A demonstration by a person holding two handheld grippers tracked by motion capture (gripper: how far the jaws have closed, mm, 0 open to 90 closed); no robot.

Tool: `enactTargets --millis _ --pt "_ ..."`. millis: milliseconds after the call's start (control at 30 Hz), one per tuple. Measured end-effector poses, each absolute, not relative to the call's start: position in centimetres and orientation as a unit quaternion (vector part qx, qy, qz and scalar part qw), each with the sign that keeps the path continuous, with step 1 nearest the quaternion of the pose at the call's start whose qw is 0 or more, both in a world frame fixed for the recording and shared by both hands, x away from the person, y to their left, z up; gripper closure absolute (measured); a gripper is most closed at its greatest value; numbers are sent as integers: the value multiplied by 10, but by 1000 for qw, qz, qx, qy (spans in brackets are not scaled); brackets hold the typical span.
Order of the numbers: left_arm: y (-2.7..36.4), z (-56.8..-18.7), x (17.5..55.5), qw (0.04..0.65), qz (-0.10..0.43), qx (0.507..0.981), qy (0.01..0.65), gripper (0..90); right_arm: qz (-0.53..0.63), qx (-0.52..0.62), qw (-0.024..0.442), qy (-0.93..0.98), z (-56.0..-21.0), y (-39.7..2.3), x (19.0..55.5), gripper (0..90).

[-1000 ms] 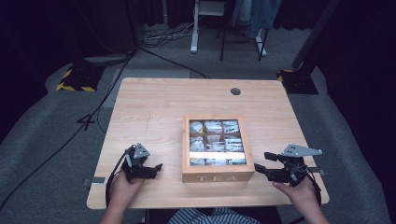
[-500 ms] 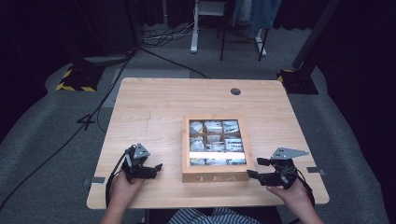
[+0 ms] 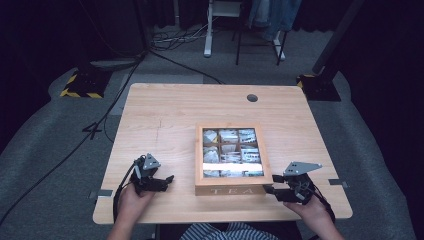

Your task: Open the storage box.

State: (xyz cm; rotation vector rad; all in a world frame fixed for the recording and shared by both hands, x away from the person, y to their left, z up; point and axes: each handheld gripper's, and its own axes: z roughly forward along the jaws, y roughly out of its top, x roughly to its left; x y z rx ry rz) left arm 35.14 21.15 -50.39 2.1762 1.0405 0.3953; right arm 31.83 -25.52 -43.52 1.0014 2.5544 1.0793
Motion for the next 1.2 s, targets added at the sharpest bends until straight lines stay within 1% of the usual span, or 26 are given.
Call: enactTargets --millis 100,300,533,667,967,1200 --pt "212 -504 351 341 151 837 400 167 361 336 100 864 -434 -256 317 554" --pt "211 -504 351 342 152 837 400 167 358 328 112 867 -429 -256 312 662" --pt "212 -504 351 341 152 837 400 167 365 338 94 862 -426 -260 313 762" --pt "211 -503 352 338 157 837 402 167 367 339 93 861 -423 -262 312 842" --pt "209 -503 352 336 159 833 409 175 390 345 83 850 -410 -266 314 845" --pt "207 -504 354 340 158 831 411 176 401 344 89 844 -398 -267 316 842"
